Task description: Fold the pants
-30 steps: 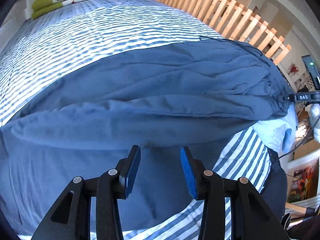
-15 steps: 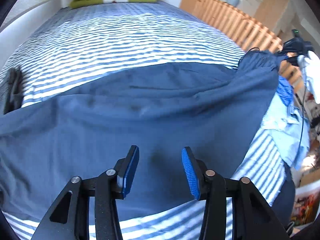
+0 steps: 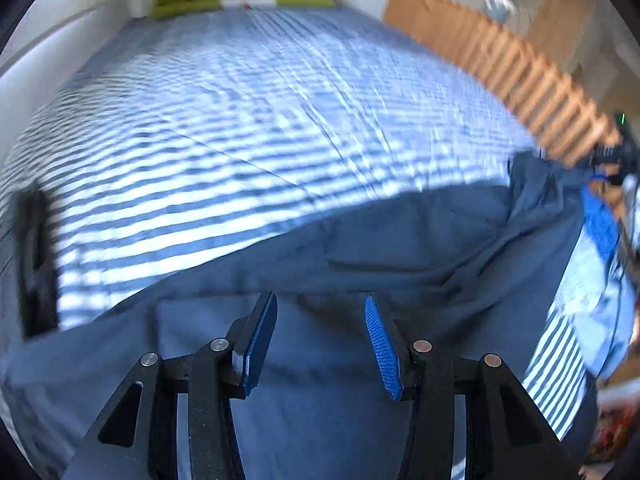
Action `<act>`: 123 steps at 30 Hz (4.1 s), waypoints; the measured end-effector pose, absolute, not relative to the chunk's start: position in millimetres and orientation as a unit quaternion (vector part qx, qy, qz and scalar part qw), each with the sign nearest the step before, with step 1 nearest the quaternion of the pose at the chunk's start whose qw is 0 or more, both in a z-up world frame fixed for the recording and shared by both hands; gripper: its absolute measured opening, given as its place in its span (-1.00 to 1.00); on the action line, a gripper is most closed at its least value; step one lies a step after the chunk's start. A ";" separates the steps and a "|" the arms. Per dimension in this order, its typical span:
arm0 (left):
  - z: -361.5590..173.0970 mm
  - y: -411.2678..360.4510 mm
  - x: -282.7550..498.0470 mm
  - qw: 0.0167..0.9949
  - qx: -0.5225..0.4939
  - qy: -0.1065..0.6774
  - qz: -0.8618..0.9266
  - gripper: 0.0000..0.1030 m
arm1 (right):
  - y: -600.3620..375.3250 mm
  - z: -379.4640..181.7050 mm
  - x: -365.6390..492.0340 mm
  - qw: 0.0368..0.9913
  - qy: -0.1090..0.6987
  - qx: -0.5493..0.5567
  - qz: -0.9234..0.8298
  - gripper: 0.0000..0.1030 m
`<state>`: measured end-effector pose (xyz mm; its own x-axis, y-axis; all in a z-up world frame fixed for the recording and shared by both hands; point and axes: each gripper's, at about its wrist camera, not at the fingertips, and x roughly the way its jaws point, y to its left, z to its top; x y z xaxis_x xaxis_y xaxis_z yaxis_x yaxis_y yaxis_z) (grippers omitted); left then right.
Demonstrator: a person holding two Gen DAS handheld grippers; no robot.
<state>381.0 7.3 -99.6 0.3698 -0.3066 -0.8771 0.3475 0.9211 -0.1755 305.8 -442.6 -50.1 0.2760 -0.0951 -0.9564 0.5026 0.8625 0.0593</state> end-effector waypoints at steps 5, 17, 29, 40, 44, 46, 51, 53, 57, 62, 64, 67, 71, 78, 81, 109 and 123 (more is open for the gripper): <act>-141.4 -15.5 389.9 0.802 0.095 0.568 -0.158 -0.06 | -441.4 -56.3 308.7 0.779 0.576 0.159 -0.193 -0.28; -115.7 19.3 378.5 0.846 0.030 0.517 -0.131 -1.00 | -392.9 -43.9 279.1 0.829 0.510 0.006 -0.229 -0.50; -123.0 7.7 378.8 0.831 0.052 0.530 -0.160 0.28 | -394.6 -43.0 269.8 0.831 0.509 0.012 -0.222 -0.56; -154.1 -33.3 365.3 0.823 0.139 0.519 -0.183 -0.56 | -397.0 -47.8 259.7 0.825 0.517 -0.004 -0.228 -0.59; -149.4 -38.0 355.3 0.828 0.158 0.508 -0.176 -0.98 | -397.5 -47.5 258.2 0.825 0.514 -0.001 -0.236 -0.64; -143.7 -36.1 350.9 0.833 0.154 0.501 -0.178 -0.99 | -396.5 -45.9 258.2 0.826 0.512 0.001 -0.235 -0.65; -123.8 -27.6 350.0 0.845 0.147 0.479 -0.186 -0.92 | -393.6 -43.2 258.0 0.827 0.510 -0.002 -0.235 -0.68; -121.3 -22.9 360.1 0.847 0.136 0.480 -0.182 -0.81 | -394.9 -42.0 257.1 0.827 0.510 0.002 -0.236 -0.68; -132.7 -20.0 373.1 0.839 0.128 0.500 -0.174 0.12 | -396.2 -39.9 255.5 0.826 0.511 0.008 -0.236 -0.69; -150.8 -27.5 369.4 0.827 0.145 0.510 -0.186 -0.93 | -393.2 -36.1 252.8 0.827 0.510 0.003 -0.237 -0.69; -147.7 -29.5 361.5 0.835 0.151 0.497 -0.182 -0.99 | -393.5 -35.1 251.8 0.827 0.510 0.004 -0.237 -0.69; -135.0 -18.5 355.0 0.845 0.115 0.489 -0.182 -0.99 | -392.6 -32.0 247.7 0.829 0.506 0.005 -0.237 -0.70; -101.9 7.0 342.8 0.864 0.072 0.466 -0.179 -0.99 | -396.1 -23.6 242.7 0.834 0.497 0.017 -0.239 -0.72; -64.7 27.4 353.9 0.889 0.053 0.430 -0.146 -0.99 | -392.4 -2.9 263.4 0.851 0.466 0.029 -0.241 -0.76; -67.4 30.5 371.7 0.898 0.051 0.424 -0.110 -0.99 | -386.3 -3.7 295.6 0.852 0.460 0.027 -0.249 -0.76; -86.2 23.4 201.5 0.842 0.063 0.501 -0.191 -0.05 | -258.1 -47.3 169.0 0.831 0.556 -0.006 0.031 0.05; -127.4 -49.0 182.2 0.801 0.039 0.525 -0.283 -0.06 | -110.7 -155.6 209.0 0.756 0.636 0.038 0.146 -0.24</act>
